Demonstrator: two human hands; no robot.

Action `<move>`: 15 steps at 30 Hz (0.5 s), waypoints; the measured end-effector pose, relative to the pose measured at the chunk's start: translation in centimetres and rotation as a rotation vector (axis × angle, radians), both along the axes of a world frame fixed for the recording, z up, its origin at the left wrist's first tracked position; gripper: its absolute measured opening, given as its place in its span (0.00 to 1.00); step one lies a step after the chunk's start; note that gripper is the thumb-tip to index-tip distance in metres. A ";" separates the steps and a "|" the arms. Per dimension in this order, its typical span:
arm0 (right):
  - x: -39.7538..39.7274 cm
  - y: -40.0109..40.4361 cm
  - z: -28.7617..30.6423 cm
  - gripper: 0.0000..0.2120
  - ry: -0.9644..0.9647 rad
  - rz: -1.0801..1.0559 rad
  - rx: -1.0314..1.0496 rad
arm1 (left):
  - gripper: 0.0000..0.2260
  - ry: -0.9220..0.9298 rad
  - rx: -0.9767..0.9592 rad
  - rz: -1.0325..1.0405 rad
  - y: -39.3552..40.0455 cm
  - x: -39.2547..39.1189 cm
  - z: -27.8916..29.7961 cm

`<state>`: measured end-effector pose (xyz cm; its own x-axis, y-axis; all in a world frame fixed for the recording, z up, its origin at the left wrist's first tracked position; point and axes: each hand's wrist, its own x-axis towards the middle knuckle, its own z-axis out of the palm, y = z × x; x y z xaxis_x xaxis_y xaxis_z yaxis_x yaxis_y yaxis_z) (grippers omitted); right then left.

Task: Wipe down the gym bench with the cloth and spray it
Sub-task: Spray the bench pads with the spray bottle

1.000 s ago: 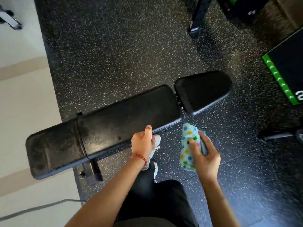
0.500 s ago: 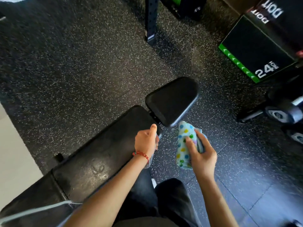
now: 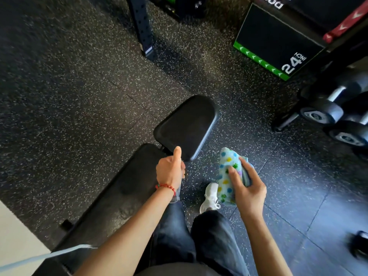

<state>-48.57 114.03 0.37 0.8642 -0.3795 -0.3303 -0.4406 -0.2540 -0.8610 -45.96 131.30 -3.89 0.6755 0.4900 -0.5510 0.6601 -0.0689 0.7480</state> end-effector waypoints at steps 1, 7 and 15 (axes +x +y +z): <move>0.4 -0.6 0.0 0.14 -0.006 -0.010 0.006 | 0.29 0.004 -0.003 -0.001 -0.4 0.6 0.1; 3.7 -5.6 0.1 0.15 -0.027 -0.028 0.009 | 0.27 -0.053 -0.063 -0.073 -4.4 4.1 1.2; 10.6 -16.0 0.8 0.17 -0.039 -0.006 0.014 | 0.30 -0.138 0.004 -0.208 -13.8 10.2 2.6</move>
